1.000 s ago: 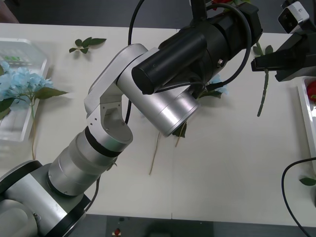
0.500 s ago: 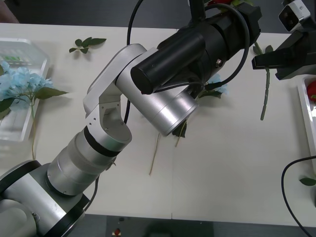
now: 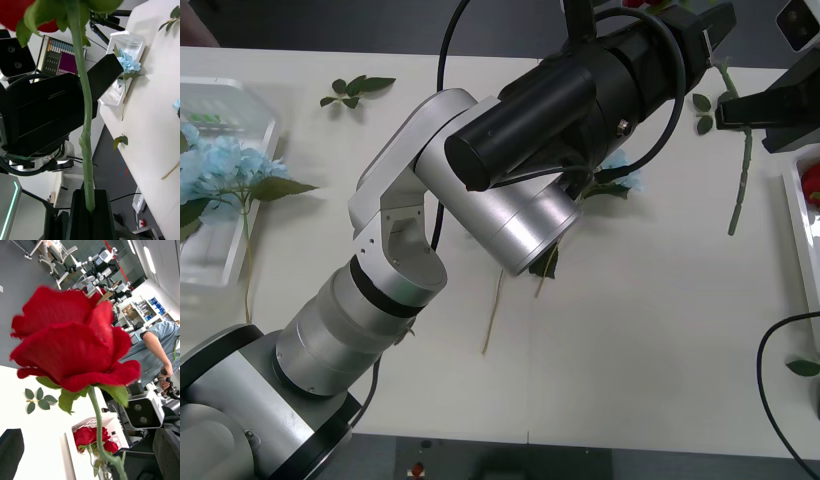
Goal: Put the red flowers into the right box and the blue flowers into the left box
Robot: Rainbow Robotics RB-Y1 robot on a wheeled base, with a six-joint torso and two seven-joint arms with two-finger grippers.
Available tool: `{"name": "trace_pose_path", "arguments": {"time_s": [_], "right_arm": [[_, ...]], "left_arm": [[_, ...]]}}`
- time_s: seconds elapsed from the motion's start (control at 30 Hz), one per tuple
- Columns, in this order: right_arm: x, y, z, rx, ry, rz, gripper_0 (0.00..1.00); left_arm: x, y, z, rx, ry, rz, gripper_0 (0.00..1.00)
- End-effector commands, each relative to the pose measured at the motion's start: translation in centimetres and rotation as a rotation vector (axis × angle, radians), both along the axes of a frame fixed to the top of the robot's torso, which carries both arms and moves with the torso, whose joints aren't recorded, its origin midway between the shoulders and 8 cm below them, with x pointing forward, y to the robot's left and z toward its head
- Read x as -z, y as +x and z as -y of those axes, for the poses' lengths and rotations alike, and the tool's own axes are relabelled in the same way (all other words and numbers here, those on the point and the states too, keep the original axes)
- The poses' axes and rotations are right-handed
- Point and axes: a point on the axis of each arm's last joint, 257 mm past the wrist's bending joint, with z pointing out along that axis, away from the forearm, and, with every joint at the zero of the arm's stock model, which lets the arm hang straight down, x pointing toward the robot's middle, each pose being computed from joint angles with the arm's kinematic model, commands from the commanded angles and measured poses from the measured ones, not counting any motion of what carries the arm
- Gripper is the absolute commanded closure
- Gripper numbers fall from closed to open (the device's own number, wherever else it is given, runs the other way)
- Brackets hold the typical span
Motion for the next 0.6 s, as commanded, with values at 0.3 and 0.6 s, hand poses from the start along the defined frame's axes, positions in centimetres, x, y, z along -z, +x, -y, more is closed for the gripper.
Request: {"name": "trace_pose_path", "arguments": {"time_s": [0.3,0.6], "right_arm": [[-3.4,1.0,7.9,0.22,-0.172,0.028,1.0],[-2.8,2.4,15.2,0.448,-0.359,0.016,1.0]], "left_arm": [[2.4,1.9,-4.6,-0.039,0.137,-0.023,0.0],[4.8,1.5,-10.7,0.002,0.428,-0.099,0.0]]}}
